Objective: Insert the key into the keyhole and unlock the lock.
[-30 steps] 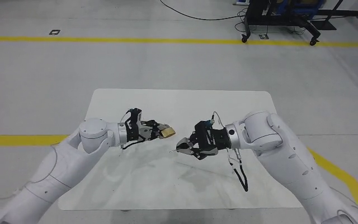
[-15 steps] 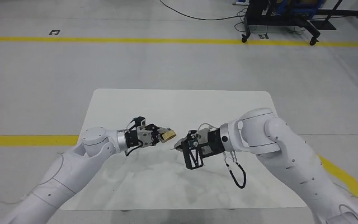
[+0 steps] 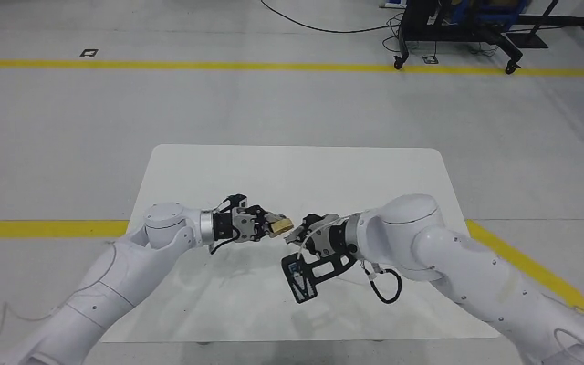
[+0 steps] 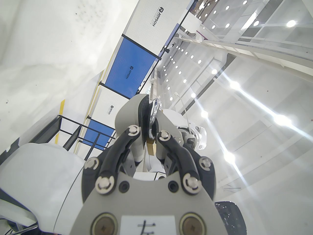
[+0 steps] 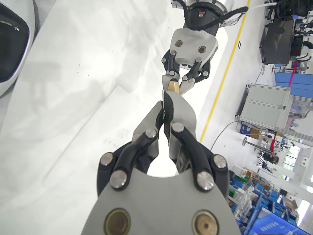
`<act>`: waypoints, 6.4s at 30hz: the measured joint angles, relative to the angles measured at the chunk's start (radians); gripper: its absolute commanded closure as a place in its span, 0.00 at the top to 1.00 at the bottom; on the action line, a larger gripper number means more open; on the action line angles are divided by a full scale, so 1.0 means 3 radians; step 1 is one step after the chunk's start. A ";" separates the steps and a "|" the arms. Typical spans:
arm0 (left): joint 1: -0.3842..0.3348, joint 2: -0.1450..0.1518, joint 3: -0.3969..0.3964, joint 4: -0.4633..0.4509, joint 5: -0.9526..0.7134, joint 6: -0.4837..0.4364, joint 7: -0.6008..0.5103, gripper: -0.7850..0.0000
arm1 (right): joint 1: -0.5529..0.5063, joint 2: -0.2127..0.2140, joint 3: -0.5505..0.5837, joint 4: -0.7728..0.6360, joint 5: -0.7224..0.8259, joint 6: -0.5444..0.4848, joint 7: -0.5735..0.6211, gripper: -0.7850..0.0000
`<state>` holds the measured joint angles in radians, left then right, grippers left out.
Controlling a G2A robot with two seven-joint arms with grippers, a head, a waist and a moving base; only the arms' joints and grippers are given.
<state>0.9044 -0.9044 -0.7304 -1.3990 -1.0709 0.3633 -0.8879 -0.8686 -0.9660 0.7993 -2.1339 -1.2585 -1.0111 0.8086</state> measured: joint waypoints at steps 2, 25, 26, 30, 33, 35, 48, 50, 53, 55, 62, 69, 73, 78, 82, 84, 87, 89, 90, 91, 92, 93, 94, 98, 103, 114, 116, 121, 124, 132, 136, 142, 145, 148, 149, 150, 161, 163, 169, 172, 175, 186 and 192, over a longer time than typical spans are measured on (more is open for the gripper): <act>-0.0007 -0.0014 -0.0002 0.0017 0.0010 0.0014 -0.0011 0.00 | 0.0015 -0.0004 -0.0028 0.0005 -0.0066 0.0014 0.0015 0.00; 0.0030 -0.0128 -0.0123 0.0112 0.0102 0.0127 -0.0054 0.00 | 0.0293 -0.0067 -0.0570 0.0027 -0.0610 0.0375 0.0376 0.00; 0.0035 -0.0132 -0.0132 0.0115 0.0098 0.0127 -0.0044 0.00 | 0.0306 -0.0066 -0.0586 0.0016 -0.0616 0.0390 0.0392 0.00; 0.0069 -0.0146 -0.0192 0.0111 0.0082 0.0100 0.0091 0.00 | 0.0361 -0.0052 -0.0661 -0.0012 -0.0644 0.0474 0.0476 0.00; 0.0107 -0.0150 -0.0238 0.0076 0.0086 0.0099 0.0205 0.00 | 0.0395 -0.0033 -0.0730 -0.0039 -0.0676 0.0574 0.0576 0.00; 0.0128 -0.0152 -0.0262 0.0053 0.0091 0.0111 0.0240 0.00 | 0.0417 -0.0020 -0.0769 -0.0061 -0.0663 0.0632 0.0634 0.00; 0.0262 -0.0159 -0.0418 -0.0153 0.0260 0.0160 0.0524 0.00 | 0.0961 -0.0023 -0.1556 -0.0147 -0.0469 0.1258 0.1259 0.00; 0.0276 -0.0161 -0.0436 -0.0167 0.0271 0.0171 0.0527 0.00 | 0.1073 -0.0040 -0.1644 -0.0141 -0.0362 0.1322 0.1324 0.00; 0.0294 -0.0166 -0.0463 -0.0182 0.0286 0.0187 0.0527 0.00 | 0.1247 -0.0067 -0.1773 -0.0114 -0.0205 0.1436 0.1438 0.00; 0.0306 -0.0170 -0.0480 -0.0192 0.0290 0.0197 0.0521 0.00 | 0.1368 -0.0086 -0.1881 -0.0087 -0.0145 0.1526 0.1528 0.00; 0.0331 -0.0189 -0.0519 -0.0203 0.0304 0.0225 0.0498 0.00 | 0.1665 -0.0163 -0.2102 -0.0079 0.0107 0.1670 0.1671 0.00; 0.0347 -0.0209 -0.0549 -0.0207 0.0330 0.0259 0.0477 0.00 | 0.1714 -0.0237 -0.2098 -0.0021 0.0182 0.1740 0.1742 0.00; 0.0356 -0.0220 -0.0571 -0.0204 0.0330 0.0265 0.0467 0.00 | 0.1690 -0.0266 -0.2098 0.0031 0.0140 0.1705 0.1707 0.00; 0.0378 -0.0231 -0.0614 -0.0199 0.0314 0.0280 0.0476 0.00 | 0.1673 -0.0290 -0.2098 0.0058 0.0091 0.1730 0.1732 0.00; 0.0399 -0.0238 -0.0649 -0.0202 0.0310 0.0287 0.0506 0.00 | 0.1668 -0.0295 -0.2098 0.0072 0.0070 0.1751 0.1753 0.00; 0.0411 -0.0241 -0.0666 -0.0209 0.0312 0.0291 0.0518 0.00 | 0.1671 -0.0295 -0.2098 0.0075 0.0080 0.1765 0.1767 0.00; 0.0426 -0.0247 -0.0679 -0.0224 0.0322 0.0296 0.0512 0.00 | 0.1657 -0.0295 -0.2098 0.0098 0.0078 0.1763 0.1765 0.00; 0.0429 -0.0251 -0.0681 -0.0227 0.0337 0.0303 0.0503 0.00 | 0.1640 -0.0296 -0.2098 0.0116 0.0058 0.1751 0.1753 0.00; 0.0431 -0.0254 -0.0684 -0.0227 0.0344 0.0303 0.0497 0.00 | 0.1631 -0.0298 -0.2098 0.0124 0.0044 0.1743 0.1746 0.00; 0.0432 -0.0257 -0.0688 -0.0226 0.0347 0.0302 0.0493 0.00 | 0.1625 -0.0300 -0.2098 0.0130 0.0034 0.1738 0.1741 0.00; 0.0434 -0.0259 -0.0691 -0.0224 0.0349 0.0299 0.0492 0.00 | 0.1620 -0.0301 -0.2098 0.0137 0.0026 0.1734 0.1737 0.00; 0.0437 -0.0262 -0.0696 -0.0222 0.0354 0.0298 0.0491 0.00 | 0.1615 -0.0303 -0.2098 0.0143 0.0017 0.1732 0.1735 0.00; 0.0438 -0.0264 -0.0699 -0.0222 0.0359 0.0298 0.0492 0.00 | 0.1612 -0.0305 -0.2098 0.0146 0.0011 0.1734 0.1736 0.00; 0.0446 -0.0273 -0.0712 -0.0224 0.0378 0.0311 0.0498 0.00 | 0.1603 -0.0313 -0.2098 0.0149 -0.0012 0.1761 0.1763 0.00; 0.0457 -0.0286 -0.0729 -0.0231 0.0392 0.0333 0.0528 0.00 | 0.1578 -0.0334 -0.2098 0.0146 -0.0047 0.1778 0.1781 0.00; 0.0471 -0.0311 -0.0764 -0.0235 0.0422 0.0408 0.0584 0.00 | 0.1515 -0.0449 -0.2098 0.0225 -0.0097 0.1836 0.1839 0.00; 0.0473 -0.0316 -0.0769 -0.0234 0.0420 0.0417 0.0588 0.00 | 0.1511 -0.0470 -0.2098 0.0233 -0.0086 0.1836 0.1838 0.00; 0.0482 -0.0329 -0.0787 -0.0225 0.0405 0.0429 0.0583 0.00 | 0.1488 -0.0524 -0.2098 0.0271 -0.0091 0.1824 0.1827 0.00; 0.0488 -0.0336 -0.0798 -0.0223 0.0400 0.0430 0.0579 0.00 | 0.1482 -0.0549 -0.2098 0.0286 -0.0077 0.1823 0.1826 0.00; 0.0497 -0.0356 -0.0821 -0.0198 0.0376 0.0439 0.0555 0.00 | 0.1475 -0.0599 -0.2098 0.0288 -0.0011 0.1792 0.1794 0.00; 0.0502 -0.0365 -0.0834 -0.0184 0.0352 0.0435 0.0519 0.00 | 0.1471 -0.0611 -0.2098 0.0313 -0.0002 0.1789 0.1792 0.00; 0.0511 -0.0377 -0.0873 -0.0138 0.0268 0.0428 0.0403 0.00 | 0.1549 -0.0577 -0.2097 0.0314 0.0218 0.1852 0.1853 0.00; 0.0508 -0.0380 -0.0882 -0.0121 0.0268 0.0433 0.0328 0.00 | 0.1605 -0.0529 -0.2043 0.0282 0.0439 0.1868 0.1869 0.00; 0.0499 -0.0384 -0.0882 -0.0102 0.0287 0.0433 0.0248 0.00 | 0.1586 -0.0466 -0.1922 0.0245 0.0591 0.1848 0.1849 0.00; 0.0498 -0.0386 -0.0882 -0.0095 0.0284 0.0431 0.0224 0.00 | 0.1564 -0.0446 -0.1878 0.0230 0.0617 0.1828 0.1823 0.00; 0.0497 -0.0389 -0.0884 -0.0083 0.0265 0.0424 0.0192 0.00 | 0.1525 -0.0417 -0.1818 0.0213 0.0646 0.1799 0.1754 0.00; 0.0479 -0.0409 -0.0892 -0.0020 0.0272 0.0422 0.0047 0.00 | 0.1086 -0.0129 -0.1275 0.0143 0.0601 0.1495 0.1138 0.00; 0.0475 -0.0413 -0.0886 -0.0014 0.0287 0.0427 0.0022 0.00 | 0.1012 -0.0091 -0.1208 0.0115 0.0564 0.1449 0.1114 0.00; 0.0462 -0.0424 -0.0876 0.0008 0.0318 0.0440 -0.0006 0.00 | 0.0858 -0.0030 -0.1056 0.0019 0.0402 0.1383 0.1000 0.00; 0.0459 -0.0429 -0.0872 0.0021 0.0327 0.0464 -0.0016 0.00 | 0.0802 -0.0015 -0.1012 -0.0042 0.0266 0.1357 0.0972 0.00; 0.0448 -0.0437 -0.0846 0.0044 0.0318 0.0549 -0.0052 0.00 | 0.0763 -0.0014 -0.1009 -0.0083 0.0131 0.1301 0.0958 0.00; 0.0382 -0.0468 -0.0790 0.0158 0.0283 0.0715 -0.0114 0.00 | 0.0718 -0.0087 -0.1055 -0.0023 0.0025 0.1163 0.0922 0.00; 0.0373 -0.0475 -0.0787 0.0159 0.0316 0.0730 -0.0095 0.00 | 0.0696 -0.0112 -0.1034 -0.0050 -0.0029 0.1130 0.0967 0.00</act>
<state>1.0163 -1.0469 -0.9666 -1.3512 -0.9762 0.5822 -0.9164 -0.6599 -0.9995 0.4891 -2.1489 -1.2673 -0.6719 1.0989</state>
